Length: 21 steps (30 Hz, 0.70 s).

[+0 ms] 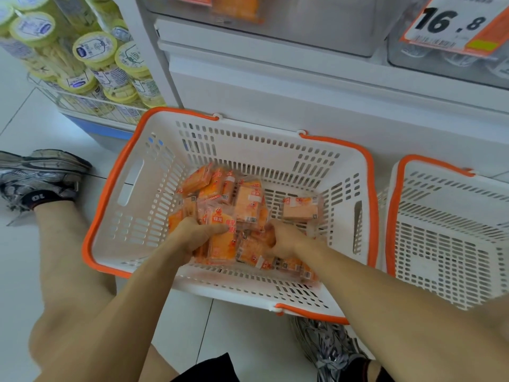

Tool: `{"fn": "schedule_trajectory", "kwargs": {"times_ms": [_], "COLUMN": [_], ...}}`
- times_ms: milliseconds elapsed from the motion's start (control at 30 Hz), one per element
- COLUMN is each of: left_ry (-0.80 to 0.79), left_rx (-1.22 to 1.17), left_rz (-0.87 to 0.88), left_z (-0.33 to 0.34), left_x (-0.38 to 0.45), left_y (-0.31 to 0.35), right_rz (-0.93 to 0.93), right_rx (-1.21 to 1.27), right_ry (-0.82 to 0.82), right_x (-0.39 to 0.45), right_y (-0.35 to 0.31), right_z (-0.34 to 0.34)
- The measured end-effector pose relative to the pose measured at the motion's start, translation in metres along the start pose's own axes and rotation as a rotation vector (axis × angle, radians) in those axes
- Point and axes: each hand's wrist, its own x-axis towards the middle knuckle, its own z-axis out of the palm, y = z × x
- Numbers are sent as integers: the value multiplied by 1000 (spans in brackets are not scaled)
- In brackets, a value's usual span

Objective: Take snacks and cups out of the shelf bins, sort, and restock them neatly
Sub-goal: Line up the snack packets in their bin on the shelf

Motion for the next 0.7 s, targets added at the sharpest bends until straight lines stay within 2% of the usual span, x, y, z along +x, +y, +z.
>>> {"fn": "schedule_trajectory", "kwargs": {"times_ms": [67, 200, 433, 500, 600, 700], "left_ry": [8, 84, 76, 51, 30, 6], "left_rx": [-23, -69, -57, -61, -154, -204], "left_rz": [-5, 29, 78, 101, 79, 108], "left_z": [-1, 0, 4, 4, 0, -4], "left_x": [-4, -12, -34, -41, -53, -67], "left_y": [1, 6, 9, 8, 8, 17], "right_rz": [-18, -27, -94, -98, -81, -106], "right_rx": [7, -142, 74, 8, -10, -72], "right_ry": [44, 119, 166, 124, 98, 85], "right_x": [2, 5, -5, -12, -29, -58], "right_y": [5, 9, 12, 9, -2, -27], "right_z": [8, 25, 37, 37, 14, -55]}}
